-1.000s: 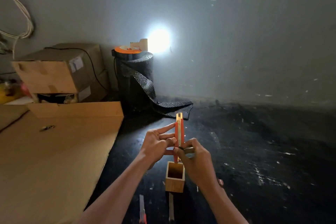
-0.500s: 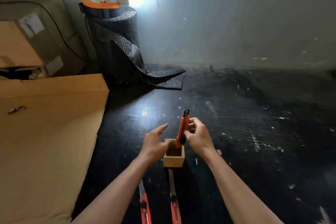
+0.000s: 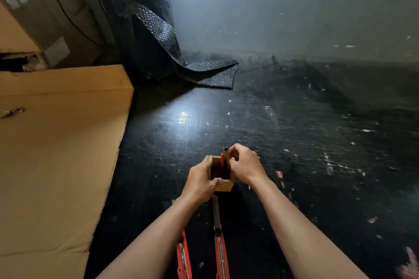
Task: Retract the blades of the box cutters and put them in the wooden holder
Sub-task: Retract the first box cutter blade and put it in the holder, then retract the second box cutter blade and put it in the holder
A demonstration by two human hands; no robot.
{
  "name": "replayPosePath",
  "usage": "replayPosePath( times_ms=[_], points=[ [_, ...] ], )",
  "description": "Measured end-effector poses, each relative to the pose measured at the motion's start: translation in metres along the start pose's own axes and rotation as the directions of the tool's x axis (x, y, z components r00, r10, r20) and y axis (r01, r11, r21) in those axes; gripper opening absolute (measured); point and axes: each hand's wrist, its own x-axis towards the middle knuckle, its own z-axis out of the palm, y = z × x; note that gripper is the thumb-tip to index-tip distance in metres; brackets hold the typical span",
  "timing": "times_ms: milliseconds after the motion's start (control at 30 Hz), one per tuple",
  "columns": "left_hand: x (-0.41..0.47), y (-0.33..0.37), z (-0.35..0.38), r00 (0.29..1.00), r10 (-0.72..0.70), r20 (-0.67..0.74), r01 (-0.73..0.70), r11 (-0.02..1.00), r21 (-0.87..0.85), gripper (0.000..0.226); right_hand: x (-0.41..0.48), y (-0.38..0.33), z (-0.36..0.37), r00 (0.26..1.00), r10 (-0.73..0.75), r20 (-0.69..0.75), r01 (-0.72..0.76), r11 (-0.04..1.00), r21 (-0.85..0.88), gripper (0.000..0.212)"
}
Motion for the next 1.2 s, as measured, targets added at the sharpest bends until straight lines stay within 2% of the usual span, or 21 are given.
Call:
replayPosePath(
  times_ms=[333,500,633,733,800,900,1100,1200],
  points=[
    [0.008,0.002,0.004,0.999,-0.015,-0.029,0.015,1.000,-0.021,0.038,0.010,0.005,0.002,0.999,0.029,-0.033,-0.030,0.999,-0.014,0.010],
    [0.006,0.004,0.004,0.999,-0.043,-0.025,0.043,0.999,-0.026,0.045,0.001,0.008,-0.002,1.000,0.014,-0.019,-0.014,1.000,-0.009,0.018],
    [-0.011,0.008,0.002,0.993,-0.064,-0.100,0.062,0.998,-0.024,0.050,-0.016,0.014,-0.007,0.999,0.017,-0.041,-0.017,1.000,-0.001,0.034],
    [-0.035,0.007,0.006,0.980,-0.107,-0.169,0.109,0.994,0.002,0.063,-0.036,0.024,-0.007,0.999,0.035,-0.032,-0.035,0.999,0.010,0.038],
    [-0.052,0.000,0.014,0.969,-0.141,-0.201,0.144,0.990,0.000,0.065,-0.054,0.032,-0.003,0.999,0.051,-0.005,-0.051,0.999,0.008,0.037],
    [-0.078,-0.007,0.027,0.957,-0.182,-0.226,0.186,0.983,-0.003,0.054,-0.083,0.047,0.011,0.996,0.078,0.051,-0.078,0.997,-0.009,0.035],
    [-0.112,-0.020,0.059,0.953,-0.301,-0.029,0.302,0.950,0.084,0.037,-0.134,0.077,0.045,0.939,0.153,0.307,-0.141,0.988,-0.061,0.038],
    [-0.125,-0.026,0.072,0.937,-0.348,-0.025,0.348,0.929,0.122,0.028,-0.153,0.087,0.061,0.912,0.165,0.376,-0.135,0.985,-0.106,0.039]
  ],
)
